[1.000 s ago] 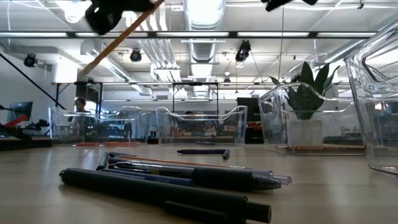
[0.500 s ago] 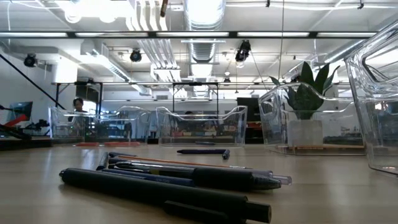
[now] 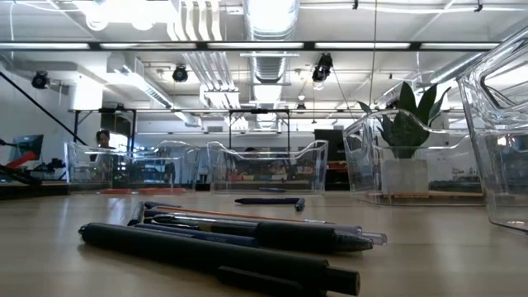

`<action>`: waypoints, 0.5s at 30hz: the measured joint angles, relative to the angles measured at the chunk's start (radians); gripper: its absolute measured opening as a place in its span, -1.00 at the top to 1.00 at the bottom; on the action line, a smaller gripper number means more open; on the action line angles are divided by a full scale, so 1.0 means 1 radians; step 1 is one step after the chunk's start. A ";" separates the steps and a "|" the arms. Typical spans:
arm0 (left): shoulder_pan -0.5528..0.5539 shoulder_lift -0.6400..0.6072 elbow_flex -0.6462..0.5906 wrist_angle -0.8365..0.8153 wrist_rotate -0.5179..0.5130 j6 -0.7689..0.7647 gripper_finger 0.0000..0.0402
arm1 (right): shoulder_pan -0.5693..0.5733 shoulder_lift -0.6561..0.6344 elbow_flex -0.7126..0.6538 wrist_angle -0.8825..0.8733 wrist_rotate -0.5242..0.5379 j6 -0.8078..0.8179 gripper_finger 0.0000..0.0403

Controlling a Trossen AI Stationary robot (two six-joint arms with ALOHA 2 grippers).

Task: Sort crayons/erasers/pens/pencils in bins
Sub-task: Put the orange pencil into the middle transparent bin

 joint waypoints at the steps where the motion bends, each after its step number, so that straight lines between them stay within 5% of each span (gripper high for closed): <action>1: 0.000 0.000 0.000 0.009 0.003 -0.001 0.96 | 0.000 0.014 0.000 0.012 -0.011 0.002 -0.10; 15: -0.003 0.001 0.075 0.037 0.119 0.001 0.96 | 0.013 0.130 0.055 0.196 -0.102 -0.071 -0.10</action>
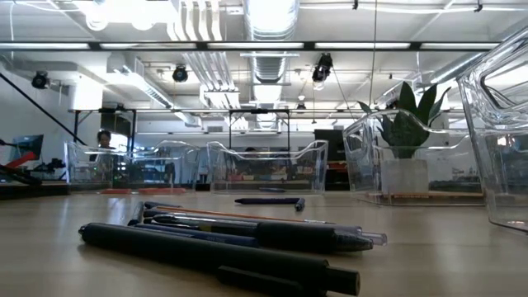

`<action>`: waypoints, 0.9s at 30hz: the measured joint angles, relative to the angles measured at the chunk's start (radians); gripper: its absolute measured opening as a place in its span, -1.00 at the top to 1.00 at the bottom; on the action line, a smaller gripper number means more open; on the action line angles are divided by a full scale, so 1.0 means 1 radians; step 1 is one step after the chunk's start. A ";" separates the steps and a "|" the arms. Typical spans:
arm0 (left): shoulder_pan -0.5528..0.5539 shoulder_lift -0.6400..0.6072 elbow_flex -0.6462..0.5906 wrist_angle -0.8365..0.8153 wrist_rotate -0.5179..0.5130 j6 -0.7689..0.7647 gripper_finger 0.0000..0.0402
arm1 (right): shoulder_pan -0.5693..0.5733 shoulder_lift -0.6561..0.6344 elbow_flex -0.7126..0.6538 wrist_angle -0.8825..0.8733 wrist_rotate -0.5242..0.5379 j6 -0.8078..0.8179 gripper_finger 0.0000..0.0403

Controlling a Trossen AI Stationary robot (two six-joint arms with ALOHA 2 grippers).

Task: Sort crayons/erasers/pens/pencils in bins
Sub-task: Put the orange pencil into the middle transparent bin

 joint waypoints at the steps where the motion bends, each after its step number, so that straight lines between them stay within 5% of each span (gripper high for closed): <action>1: 0.000 0.001 0.000 0.001 0.002 0.000 0.96 | 0.005 0.012 0.000 0.031 -0.001 -0.009 -0.10; 27: 0.000 0.082 0.054 0.000 0.017 0.023 0.96 | 0.024 0.091 0.029 0.124 0.008 -0.067 -0.09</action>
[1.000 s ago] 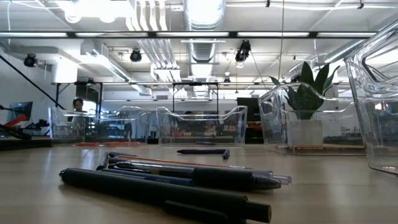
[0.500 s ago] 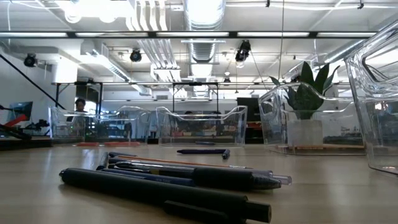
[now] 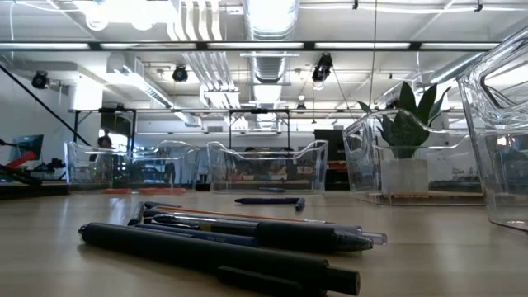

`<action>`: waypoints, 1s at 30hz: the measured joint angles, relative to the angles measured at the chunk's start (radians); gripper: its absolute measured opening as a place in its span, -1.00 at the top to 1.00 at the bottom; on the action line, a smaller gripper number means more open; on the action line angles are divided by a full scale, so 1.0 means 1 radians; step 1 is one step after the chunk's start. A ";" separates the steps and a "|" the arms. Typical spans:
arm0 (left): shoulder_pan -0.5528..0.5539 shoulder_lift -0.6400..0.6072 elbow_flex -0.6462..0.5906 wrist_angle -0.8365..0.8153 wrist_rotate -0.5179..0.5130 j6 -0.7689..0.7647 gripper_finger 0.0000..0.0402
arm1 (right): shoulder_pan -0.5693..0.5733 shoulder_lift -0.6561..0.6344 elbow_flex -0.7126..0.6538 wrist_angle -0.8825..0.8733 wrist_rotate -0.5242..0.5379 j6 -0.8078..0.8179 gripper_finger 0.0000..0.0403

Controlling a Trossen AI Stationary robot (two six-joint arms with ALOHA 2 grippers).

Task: Sort crayons/erasers/pens/pencils in bins
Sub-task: Put the orange pencil into the middle transparent bin

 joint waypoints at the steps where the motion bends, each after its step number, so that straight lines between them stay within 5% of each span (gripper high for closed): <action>1: 0.000 -0.001 0.000 0.003 0.000 0.000 0.96 | 0.000 0.000 0.000 0.001 0.001 0.009 -0.08; 7: 0.000 -0.005 -0.001 0.001 0.000 -0.003 0.96 | 0.000 0.001 0.000 -0.001 0.001 0.041 0.11; 19: 0.000 -0.004 -0.002 0.000 0.000 -0.005 0.96 | -0.007 0.002 0.000 0.005 0.000 0.077 0.82; 30: 0.000 -0.004 -0.004 -0.003 -0.004 -0.006 0.95 | -0.006 0.007 0.000 0.005 -0.004 0.120 0.91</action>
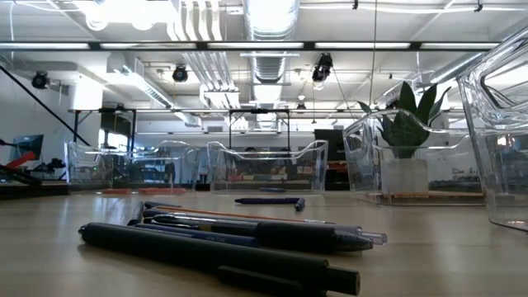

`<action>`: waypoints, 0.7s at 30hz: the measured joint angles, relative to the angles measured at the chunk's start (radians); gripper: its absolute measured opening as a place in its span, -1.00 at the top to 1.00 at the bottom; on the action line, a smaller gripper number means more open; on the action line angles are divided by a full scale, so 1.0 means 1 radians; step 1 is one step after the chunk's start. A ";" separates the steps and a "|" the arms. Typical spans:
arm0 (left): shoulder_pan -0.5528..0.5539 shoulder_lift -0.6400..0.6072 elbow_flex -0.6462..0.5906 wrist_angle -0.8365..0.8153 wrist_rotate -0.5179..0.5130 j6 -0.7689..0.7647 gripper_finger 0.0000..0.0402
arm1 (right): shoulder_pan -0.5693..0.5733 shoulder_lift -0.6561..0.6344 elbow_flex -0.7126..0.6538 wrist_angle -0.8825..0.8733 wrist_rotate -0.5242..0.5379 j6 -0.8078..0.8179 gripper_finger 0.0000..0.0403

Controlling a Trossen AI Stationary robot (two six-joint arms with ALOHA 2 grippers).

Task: Sort crayons/erasers/pens/pencils in bins
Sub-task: Put the orange pencil into the middle transparent bin

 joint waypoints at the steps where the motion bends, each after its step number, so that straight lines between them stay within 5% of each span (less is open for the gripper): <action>1: 0.000 0.000 0.000 0.000 0.000 0.000 0.92 | 0.000 0.000 0.000 -0.002 0.000 0.000 0.91; 12: -0.001 -0.003 -0.004 -0.004 -0.001 -0.002 0.37 | -0.045 -0.083 0.019 -0.272 0.008 0.028 0.92; 21: -0.001 -0.007 -0.006 -0.069 -0.051 -0.105 0.26 | -0.073 -0.165 0.059 -0.851 0.032 0.168 0.92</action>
